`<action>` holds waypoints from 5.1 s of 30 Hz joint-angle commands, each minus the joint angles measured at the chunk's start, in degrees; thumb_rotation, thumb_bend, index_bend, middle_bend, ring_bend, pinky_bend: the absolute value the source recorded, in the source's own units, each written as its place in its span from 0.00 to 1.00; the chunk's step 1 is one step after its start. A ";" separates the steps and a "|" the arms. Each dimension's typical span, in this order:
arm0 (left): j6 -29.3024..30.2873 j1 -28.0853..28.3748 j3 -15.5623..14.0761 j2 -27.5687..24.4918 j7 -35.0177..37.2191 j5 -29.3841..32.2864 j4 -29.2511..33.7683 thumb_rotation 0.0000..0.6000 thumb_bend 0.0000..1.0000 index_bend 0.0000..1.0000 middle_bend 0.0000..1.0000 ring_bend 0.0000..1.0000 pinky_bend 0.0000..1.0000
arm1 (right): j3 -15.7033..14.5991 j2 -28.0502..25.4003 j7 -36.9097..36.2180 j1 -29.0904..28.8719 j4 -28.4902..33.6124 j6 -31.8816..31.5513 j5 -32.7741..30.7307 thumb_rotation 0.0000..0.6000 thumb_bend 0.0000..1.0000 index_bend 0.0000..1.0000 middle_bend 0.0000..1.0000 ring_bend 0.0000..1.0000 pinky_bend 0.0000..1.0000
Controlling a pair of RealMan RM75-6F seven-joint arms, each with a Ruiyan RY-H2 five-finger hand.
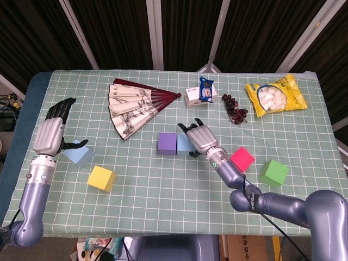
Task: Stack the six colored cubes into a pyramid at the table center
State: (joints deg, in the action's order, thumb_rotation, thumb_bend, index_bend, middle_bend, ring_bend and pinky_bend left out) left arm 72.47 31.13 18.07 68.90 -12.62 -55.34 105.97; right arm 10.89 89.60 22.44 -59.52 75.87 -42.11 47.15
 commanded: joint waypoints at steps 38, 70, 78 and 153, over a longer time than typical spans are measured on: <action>-0.20 -0.03 0.13 -0.36 0.54 -0.24 0.23 1.00 0.12 0.00 0.03 0.03 0.00 | -0.74 0.61 2.41 0.13 2.09 -2.07 -2.17 1.00 0.27 0.00 0.16 0.09 0.00; 0.71 -0.60 -0.52 -1.46 0.77 -3.24 4.82 1.00 0.12 0.00 0.03 0.03 0.00 | -5.19 -16.89 8.24 12.23 27.47 -19.71 -11.46 1.00 0.27 0.00 0.05 0.00 0.00; 0.63 -0.60 -0.51 -1.56 1.13 -3.49 5.24 1.00 0.12 0.00 0.03 0.03 0.00 | -5.20 -15.57 7.96 13.49 28.49 -21.01 -11.71 1.00 0.27 0.00 0.02 0.00 0.00; 1.55 -0.51 -0.41 -0.76 0.71 -3.48 3.72 1.00 0.12 0.00 0.04 0.03 0.00 | -2.84 -11.63 2.72 13.39 11.20 -7.86 6.41 1.00 0.27 0.00 0.38 0.21 0.00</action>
State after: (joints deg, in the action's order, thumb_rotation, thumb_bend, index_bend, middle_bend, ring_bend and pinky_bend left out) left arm 74.00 30.60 17.66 68.11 -11.87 -58.85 109.72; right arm 8.02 77.92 25.65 -45.18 88.18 -51.16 52.42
